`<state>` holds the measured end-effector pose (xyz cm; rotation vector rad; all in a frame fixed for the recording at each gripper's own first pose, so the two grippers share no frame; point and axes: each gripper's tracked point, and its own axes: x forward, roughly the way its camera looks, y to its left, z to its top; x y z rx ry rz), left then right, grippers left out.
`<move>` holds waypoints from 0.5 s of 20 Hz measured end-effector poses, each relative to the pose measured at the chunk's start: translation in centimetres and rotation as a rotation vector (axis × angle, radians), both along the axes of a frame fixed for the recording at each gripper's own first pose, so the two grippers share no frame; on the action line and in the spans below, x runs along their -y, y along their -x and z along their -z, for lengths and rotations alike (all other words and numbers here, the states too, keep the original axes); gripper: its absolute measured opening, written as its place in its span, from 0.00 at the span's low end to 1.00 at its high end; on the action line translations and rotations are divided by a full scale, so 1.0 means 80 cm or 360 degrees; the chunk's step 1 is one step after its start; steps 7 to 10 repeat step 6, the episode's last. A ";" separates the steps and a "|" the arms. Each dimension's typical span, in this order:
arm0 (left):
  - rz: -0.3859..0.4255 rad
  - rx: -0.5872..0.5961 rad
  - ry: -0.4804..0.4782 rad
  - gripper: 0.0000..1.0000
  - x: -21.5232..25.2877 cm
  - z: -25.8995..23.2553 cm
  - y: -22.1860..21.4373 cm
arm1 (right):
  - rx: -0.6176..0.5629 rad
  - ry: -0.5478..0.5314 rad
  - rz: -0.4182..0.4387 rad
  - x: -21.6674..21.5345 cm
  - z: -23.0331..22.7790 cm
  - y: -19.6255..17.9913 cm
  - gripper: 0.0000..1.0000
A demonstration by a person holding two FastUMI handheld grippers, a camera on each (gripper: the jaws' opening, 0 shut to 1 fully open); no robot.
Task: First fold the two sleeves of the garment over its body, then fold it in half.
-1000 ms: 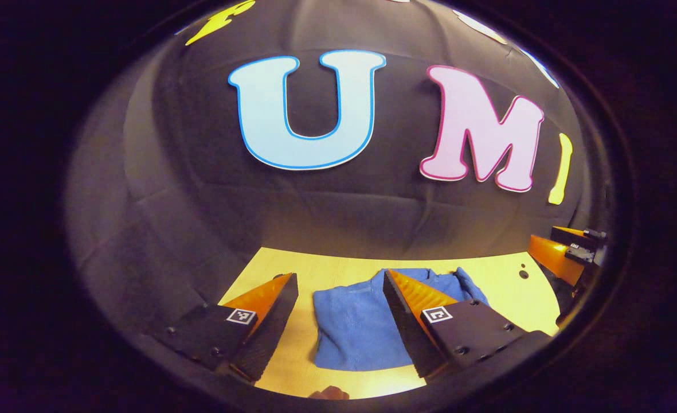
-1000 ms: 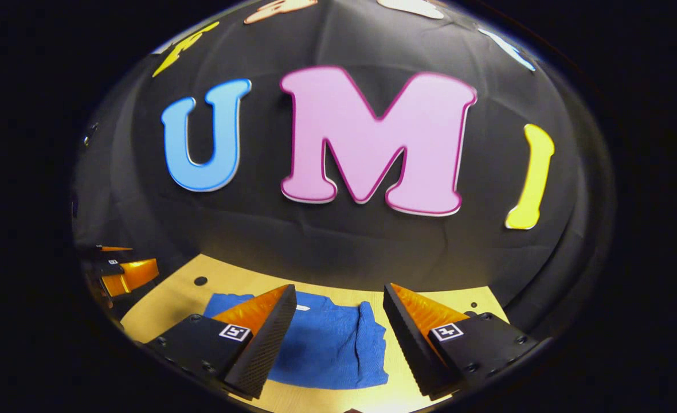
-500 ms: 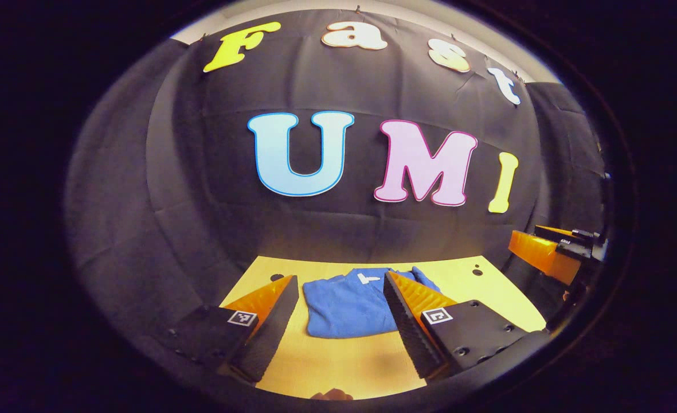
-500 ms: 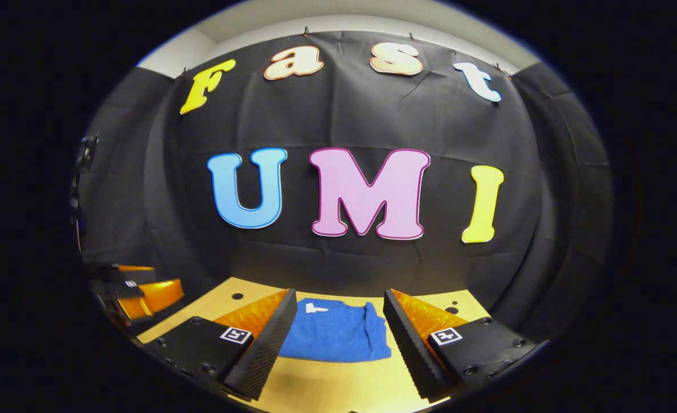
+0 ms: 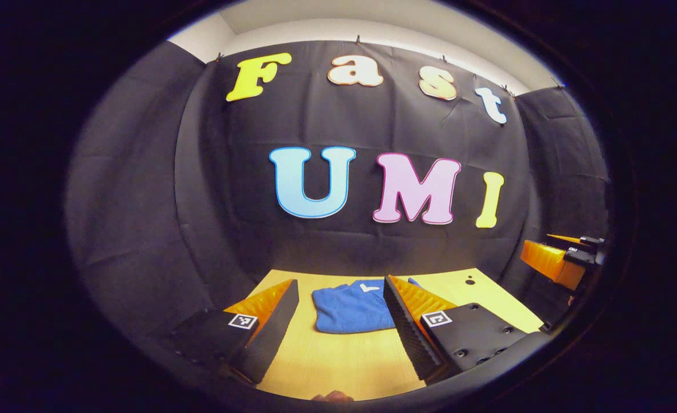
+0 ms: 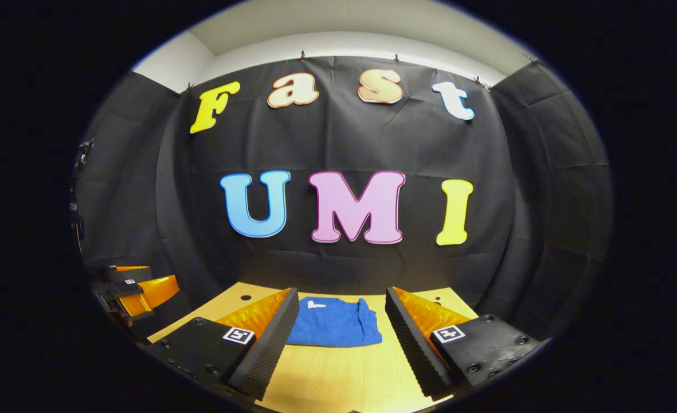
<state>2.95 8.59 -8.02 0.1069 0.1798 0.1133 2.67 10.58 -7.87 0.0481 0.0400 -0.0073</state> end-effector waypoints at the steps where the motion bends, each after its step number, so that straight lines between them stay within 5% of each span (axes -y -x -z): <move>1: -0.0018 0.0046 0.0010 0.86 -0.001 -0.011 0.007 | -0.0008 0.0010 0.0000 0.000 0.003 0.008 0.96; 10: -0.0067 0.0152 0.0009 0.84 -0.008 -0.027 0.037 | -0.0032 0.0062 -0.0030 -0.003 0.004 0.016 0.96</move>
